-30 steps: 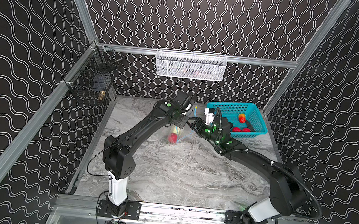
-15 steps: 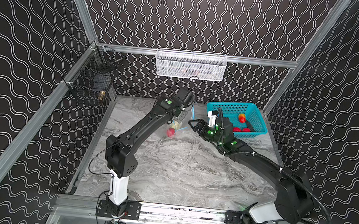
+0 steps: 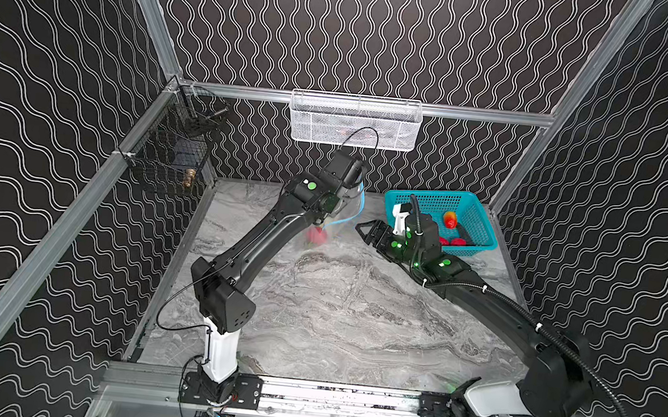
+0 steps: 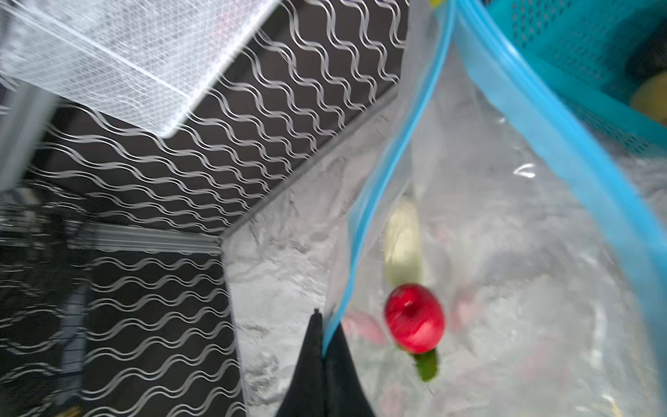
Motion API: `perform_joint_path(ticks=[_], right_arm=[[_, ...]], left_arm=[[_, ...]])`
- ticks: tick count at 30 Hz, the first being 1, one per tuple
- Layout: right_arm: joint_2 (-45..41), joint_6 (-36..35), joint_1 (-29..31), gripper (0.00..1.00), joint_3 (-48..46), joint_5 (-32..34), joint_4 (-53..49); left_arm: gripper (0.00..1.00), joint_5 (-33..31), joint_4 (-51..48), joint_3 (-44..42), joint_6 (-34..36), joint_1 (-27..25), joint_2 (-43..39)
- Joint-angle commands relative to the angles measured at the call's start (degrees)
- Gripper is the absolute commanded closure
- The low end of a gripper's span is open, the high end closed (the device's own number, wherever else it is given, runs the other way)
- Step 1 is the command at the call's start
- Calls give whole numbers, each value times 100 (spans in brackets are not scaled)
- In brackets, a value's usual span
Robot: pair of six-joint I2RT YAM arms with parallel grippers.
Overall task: Place the food in the zip-top bag and seal the zipper
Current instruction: 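Withdraw the open right gripper from the bag mouth toward the teal basket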
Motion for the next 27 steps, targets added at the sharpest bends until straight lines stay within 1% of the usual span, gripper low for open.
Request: perform_joint_path(ticks=[1,3,5,12,16,20,23,25,27], right_arm=[[-2,151,2,19,-81,121,-141],[-61,311,3,19,-386,86,221],[-97,415,4,18,-538,117,371],[-151,383,10,18,-363,260,93],[-77,357,12,19,-218,342,-10],[32,387,10,18,-123,325,31],[100,453,10,18,-96,240,385],[235,405,26,18,210,180,371],[402,319,75,18,576,202,218]], left_arm=[[100,-516,481,-65,653,4,-74],[100,-464,531,-209,686,3,-121],[100,-304,447,-334,591,-2,-122],[100,-94,560,-904,342,77,-204],[100,73,523,-832,312,298,-223],[100,396,354,-670,239,611,-269],[100,617,298,-704,228,636,-382],[100,915,216,-738,230,623,-443],[100,1009,179,-750,196,626,-448]])
